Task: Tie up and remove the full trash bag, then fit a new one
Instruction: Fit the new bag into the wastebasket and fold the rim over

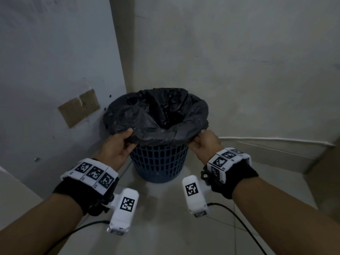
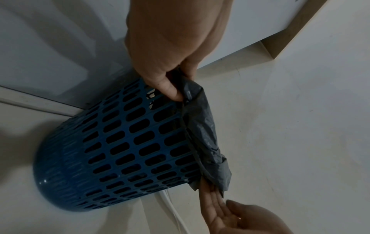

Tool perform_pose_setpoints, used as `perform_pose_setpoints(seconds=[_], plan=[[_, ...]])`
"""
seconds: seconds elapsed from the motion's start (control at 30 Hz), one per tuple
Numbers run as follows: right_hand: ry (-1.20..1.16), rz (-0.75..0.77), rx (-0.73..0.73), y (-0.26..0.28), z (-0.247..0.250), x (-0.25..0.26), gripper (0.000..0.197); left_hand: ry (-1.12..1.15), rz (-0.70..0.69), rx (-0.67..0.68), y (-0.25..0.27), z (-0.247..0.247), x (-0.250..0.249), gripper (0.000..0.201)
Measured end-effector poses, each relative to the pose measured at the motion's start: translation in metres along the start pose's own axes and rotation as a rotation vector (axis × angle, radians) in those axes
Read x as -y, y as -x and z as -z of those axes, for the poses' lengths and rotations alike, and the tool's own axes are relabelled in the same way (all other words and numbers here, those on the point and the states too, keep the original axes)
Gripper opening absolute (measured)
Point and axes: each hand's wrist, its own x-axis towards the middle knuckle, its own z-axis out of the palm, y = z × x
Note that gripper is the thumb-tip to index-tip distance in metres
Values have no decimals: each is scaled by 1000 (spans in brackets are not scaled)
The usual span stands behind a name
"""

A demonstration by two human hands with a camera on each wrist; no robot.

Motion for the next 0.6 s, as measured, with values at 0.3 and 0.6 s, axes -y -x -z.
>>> perform_pose_setpoints(seconds=[0.3, 0.6], plan=[[75, -93, 52, 13, -16, 7, 35, -37, -19, -29, 0, -4, -1, 31], [39, -98, 140, 20, -16, 0, 32, -10, -29, 10, 34, -7, -12, 26]])
